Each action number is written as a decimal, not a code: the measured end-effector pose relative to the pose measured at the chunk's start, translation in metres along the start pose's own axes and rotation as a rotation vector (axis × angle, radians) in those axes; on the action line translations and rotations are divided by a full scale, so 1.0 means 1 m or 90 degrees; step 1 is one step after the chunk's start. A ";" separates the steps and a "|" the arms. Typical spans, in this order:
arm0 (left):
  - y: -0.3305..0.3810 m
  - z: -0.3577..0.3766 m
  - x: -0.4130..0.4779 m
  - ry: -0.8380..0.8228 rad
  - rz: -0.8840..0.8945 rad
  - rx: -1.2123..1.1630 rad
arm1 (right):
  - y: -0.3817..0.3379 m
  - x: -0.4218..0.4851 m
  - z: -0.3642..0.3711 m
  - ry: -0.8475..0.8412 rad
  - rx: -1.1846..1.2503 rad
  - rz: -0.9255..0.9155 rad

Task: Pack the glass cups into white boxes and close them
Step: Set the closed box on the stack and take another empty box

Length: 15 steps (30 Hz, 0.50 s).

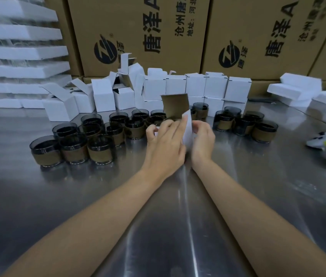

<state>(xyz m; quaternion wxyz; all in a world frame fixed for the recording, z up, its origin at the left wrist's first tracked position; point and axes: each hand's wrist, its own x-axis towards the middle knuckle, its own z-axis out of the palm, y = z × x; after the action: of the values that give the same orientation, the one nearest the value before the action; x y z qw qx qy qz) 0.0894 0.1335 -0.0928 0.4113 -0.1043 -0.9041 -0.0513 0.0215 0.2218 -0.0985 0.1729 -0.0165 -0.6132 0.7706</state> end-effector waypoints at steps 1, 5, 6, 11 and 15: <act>-0.001 0.003 0.000 0.003 0.022 -0.020 | 0.003 0.000 0.000 -0.030 -0.042 -0.008; -0.003 0.006 0.003 0.084 -0.011 -0.083 | 0.003 0.001 0.001 -0.005 -0.052 -0.017; -0.004 0.006 0.003 0.106 -0.055 -0.117 | 0.002 0.002 0.001 0.017 -0.030 -0.023; -0.023 0.014 0.004 0.095 -0.307 -0.383 | -0.005 -0.007 0.002 -0.047 0.019 -0.133; -0.029 0.017 0.005 0.117 -0.401 -0.497 | -0.002 -0.011 0.004 -0.101 -0.062 -0.191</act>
<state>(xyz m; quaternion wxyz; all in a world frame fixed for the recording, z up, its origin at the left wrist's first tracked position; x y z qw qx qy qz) 0.0670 0.1092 -0.1002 0.3840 0.0321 -0.7653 -0.5157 0.0314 0.2147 -0.0976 0.2360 0.1276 -0.6569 0.7046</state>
